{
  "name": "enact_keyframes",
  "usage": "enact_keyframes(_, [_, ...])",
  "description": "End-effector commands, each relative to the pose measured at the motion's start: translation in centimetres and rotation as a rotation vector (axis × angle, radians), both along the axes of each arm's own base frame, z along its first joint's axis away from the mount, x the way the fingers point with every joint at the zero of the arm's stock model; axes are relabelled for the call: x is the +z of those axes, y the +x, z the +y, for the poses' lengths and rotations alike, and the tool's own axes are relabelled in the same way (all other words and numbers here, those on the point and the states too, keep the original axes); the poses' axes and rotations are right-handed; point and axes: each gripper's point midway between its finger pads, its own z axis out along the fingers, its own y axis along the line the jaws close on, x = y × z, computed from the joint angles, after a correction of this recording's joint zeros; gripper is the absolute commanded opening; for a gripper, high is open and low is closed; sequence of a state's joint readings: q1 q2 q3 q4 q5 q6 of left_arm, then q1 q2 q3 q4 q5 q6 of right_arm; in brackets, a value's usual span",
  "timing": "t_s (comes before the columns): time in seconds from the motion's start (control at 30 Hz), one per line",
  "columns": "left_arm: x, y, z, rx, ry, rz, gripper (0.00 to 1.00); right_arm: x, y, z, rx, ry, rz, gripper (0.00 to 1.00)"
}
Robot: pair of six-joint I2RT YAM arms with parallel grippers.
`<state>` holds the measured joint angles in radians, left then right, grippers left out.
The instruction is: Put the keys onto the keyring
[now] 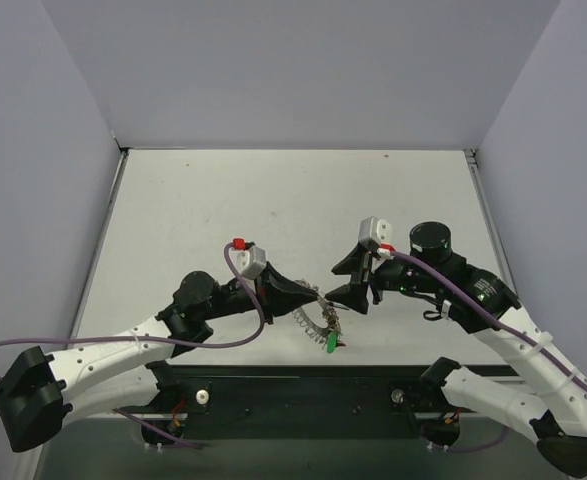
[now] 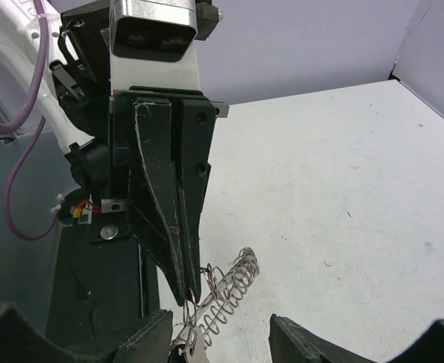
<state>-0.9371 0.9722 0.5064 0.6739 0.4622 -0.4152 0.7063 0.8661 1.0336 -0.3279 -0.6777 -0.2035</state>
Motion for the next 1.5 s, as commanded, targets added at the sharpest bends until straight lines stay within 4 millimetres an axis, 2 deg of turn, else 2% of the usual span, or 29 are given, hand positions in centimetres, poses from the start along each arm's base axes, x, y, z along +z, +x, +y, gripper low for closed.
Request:
enact_keyframes(0.0, [5.6, -0.5, 1.3, 0.021, -0.240, -0.061, 0.00, 1.8, -0.2, 0.5, 0.040, 0.070, -0.048, 0.53])
enact_keyframes(0.4, [6.2, -0.6, 1.9, 0.023, -0.325, -0.070, 0.00, 2.9, -2.6, 1.4, 0.203, 0.133, -0.029, 0.54])
enact_keyframes(0.63, [6.6, -0.9, 1.7, 0.000, -0.326, -0.081, 0.00, 2.7, -2.0, 1.7, 0.183, 0.149, -0.021, 0.55])
enact_keyframes(0.77, [6.6, -1.0, 1.7, -0.003, -0.328, -0.083, 0.00, 2.7, -1.8, 2.1, 0.184, 0.162, -0.012, 0.53])
enact_keyframes(0.9, [7.0, -1.1, 1.9, 0.001, -0.335, -0.093, 0.00, 2.5, -2.3, 2.6, 0.232, 0.161, 0.021, 0.29])
enact_keyframes(1.13, [7.0, -1.0, 1.9, 0.010, -0.317, -0.104, 0.00, 2.2, -2.5, 2.8, 0.258, 0.154, 0.048, 0.20])
enact_keyframes(1.23, [7.3, -0.9, 2.0, 0.016, -0.319, -0.110, 0.00, 2.1, -2.6, 2.9, 0.262, 0.150, 0.059, 0.02])
enact_keyframes(1.47, [7.3, -0.7, 1.7, 0.022, -0.295, -0.118, 0.00, 2.2, -2.6, 2.9, 0.270, 0.134, 0.077, 0.00])
